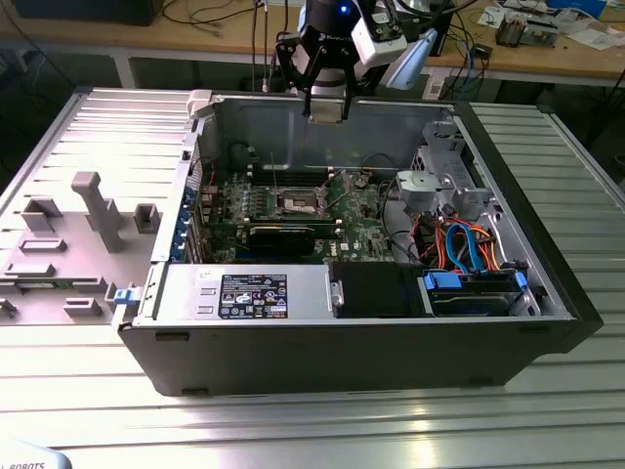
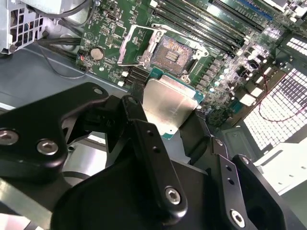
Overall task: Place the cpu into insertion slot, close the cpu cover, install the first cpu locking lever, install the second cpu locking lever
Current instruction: 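Place the cpu into insertion slot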
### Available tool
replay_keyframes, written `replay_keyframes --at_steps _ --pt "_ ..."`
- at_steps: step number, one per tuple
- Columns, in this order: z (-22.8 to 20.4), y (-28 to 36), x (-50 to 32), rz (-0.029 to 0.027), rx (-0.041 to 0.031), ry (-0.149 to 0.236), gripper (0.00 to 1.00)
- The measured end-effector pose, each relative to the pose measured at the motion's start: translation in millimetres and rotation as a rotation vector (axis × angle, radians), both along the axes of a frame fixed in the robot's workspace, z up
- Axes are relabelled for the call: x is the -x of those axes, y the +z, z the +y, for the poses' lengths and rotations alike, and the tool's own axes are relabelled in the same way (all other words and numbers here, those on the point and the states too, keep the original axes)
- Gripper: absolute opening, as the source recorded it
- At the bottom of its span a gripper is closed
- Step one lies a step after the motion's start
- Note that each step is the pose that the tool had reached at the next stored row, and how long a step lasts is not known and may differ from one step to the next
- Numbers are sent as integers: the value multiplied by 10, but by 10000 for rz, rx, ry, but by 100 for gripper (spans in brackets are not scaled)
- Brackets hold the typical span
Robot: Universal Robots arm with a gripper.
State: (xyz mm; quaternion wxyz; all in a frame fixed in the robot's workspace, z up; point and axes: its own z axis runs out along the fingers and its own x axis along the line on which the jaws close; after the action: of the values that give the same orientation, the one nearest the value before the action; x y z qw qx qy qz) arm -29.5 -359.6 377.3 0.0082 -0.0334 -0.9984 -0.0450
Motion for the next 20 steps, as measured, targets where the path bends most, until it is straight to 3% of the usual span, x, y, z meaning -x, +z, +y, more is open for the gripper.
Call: replay_keyframes --at_steps 4,20 --pt "0 -1 0 0 0 -318 54" --pt "0 0 0 1 1 -335 54"
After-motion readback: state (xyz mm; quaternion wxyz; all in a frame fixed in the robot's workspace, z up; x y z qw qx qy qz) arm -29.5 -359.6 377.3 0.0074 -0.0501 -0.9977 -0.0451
